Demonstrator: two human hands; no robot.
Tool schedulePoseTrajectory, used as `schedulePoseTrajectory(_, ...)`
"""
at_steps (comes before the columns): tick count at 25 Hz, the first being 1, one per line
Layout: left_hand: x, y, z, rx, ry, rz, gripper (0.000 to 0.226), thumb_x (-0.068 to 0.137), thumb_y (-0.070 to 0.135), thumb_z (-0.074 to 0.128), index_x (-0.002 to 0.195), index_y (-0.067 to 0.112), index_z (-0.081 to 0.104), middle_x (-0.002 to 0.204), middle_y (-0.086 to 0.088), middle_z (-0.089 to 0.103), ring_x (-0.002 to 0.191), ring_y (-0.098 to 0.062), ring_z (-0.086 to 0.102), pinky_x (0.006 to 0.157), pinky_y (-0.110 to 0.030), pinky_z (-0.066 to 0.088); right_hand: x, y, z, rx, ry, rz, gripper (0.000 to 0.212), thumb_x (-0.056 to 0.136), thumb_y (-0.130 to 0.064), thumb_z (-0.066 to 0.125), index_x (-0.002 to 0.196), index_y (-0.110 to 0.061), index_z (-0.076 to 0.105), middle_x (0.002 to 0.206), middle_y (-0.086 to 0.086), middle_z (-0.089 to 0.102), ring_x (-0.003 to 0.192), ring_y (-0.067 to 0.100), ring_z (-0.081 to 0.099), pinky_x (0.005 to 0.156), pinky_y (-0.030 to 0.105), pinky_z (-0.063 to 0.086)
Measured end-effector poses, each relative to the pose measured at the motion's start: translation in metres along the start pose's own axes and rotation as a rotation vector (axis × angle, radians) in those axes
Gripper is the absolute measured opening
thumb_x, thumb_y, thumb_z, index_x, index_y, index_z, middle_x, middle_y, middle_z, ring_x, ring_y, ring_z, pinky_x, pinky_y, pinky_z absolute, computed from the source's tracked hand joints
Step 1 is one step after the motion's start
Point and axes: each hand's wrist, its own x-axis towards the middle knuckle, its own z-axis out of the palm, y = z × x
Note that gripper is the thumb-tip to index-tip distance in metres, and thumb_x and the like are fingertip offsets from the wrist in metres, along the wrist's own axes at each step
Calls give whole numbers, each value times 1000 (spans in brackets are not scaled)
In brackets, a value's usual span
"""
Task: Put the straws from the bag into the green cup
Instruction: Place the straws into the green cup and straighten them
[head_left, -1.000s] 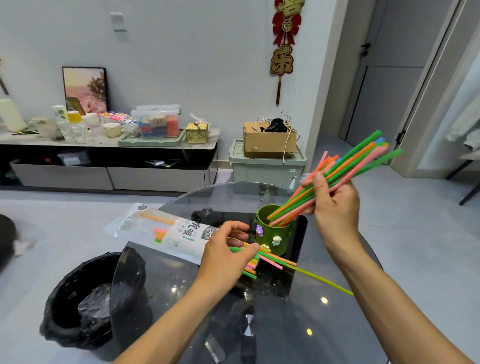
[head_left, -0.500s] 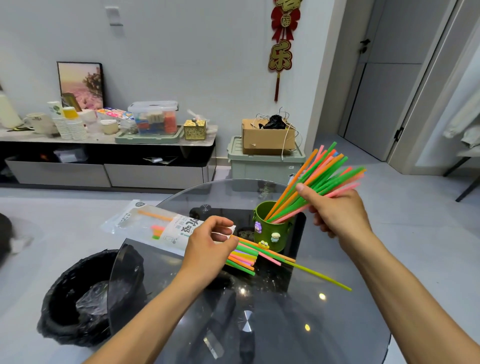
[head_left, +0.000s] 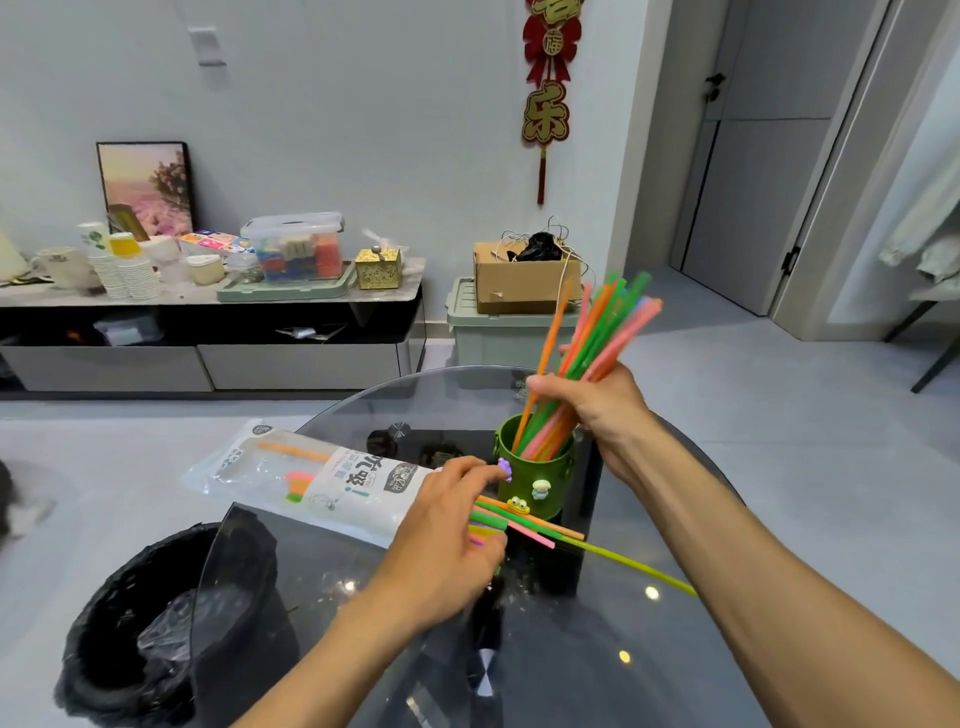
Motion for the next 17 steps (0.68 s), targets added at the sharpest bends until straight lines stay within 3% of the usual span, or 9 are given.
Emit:
schedulePoseTrajectory(2, 0, -3, 0, -5, 18, 6, 50, 77, 18, 67, 125, 29, 56, 126, 15, 47, 114, -3, 45, 92, 2, 24, 10, -6, 8, 61, 103, -54, 26, 73, -1, 78, 92, -12, 65, 78, 7, 68, 67, 23, 67, 71, 37, 59)
schedulePoseTrajectory(5, -1, -8, -6, 0, 42, -2, 44, 79, 18, 68, 120, 30, 57, 122, 17, 48, 111, -2, 45, 90, 3, 25, 16, -6, 6, 96, 142, -88, 21, 75, -1, 76, 88, -15, 66, 80, 3, 68, 75, 21, 67, 74, 38, 58)
schedulePoseTrajectory(8, -3, -13, -11, 13, 42, -17, 42, 81, 19, 68, 121, 29, 56, 122, 15, 48, 112, -3, 44, 89, -1, 26, 17, 10, 2, 158, 54, -28, 39, 72, -7, 83, 107, -11, 67, 98, 4, 74, 91, 21, 71, 83, 38, 56)
schedulePoseTrajectory(11, -3, -14, -12, -12, 46, -37, 43, 82, 20, 68, 122, 29, 56, 123, 16, 49, 113, -1, 44, 87, -6, 32, 20, 21, 7, 151, 2, 56, 63, 65, -15, 89, 120, -9, 59, 104, 11, 74, 94, 28, 72, 86, 45, 58)
schedulePoseTrajectory(13, -4, -14, -13, -27, 50, -42, 43, 81, 20, 68, 121, 30, 57, 122, 17, 49, 113, 0, 45, 86, -5, 33, 24, 25, 12, 118, -14, 99, 52, 65, -15, 88, 109, -9, 61, 98, 15, 74, 86, 31, 72, 80, 43, 60)
schedulePoseTrajectory(15, -5, -15, -12, -28, 45, -38, 42, 81, 23, 67, 121, 31, 57, 122, 18, 51, 113, -1, 46, 87, -5, 32, 25, 23, 16, 43, -56, 135, 34, 69, -12, 86, 95, -10, 63, 87, 14, 74, 74, 26, 71, 66, 31, 58)
schedulePoseTrajectory(17, -7, -15, -12, -27, 34, -39, 41, 81, 25, 65, 120, 31, 57, 120, 18, 52, 112, -3, 48, 86, -5, 32, 28, 24, 18, -18, -104, 162, 34, 70, -8, 84, 98, -9, 66, 85, 12, 74, 68, 21, 71, 55, 23, 55)
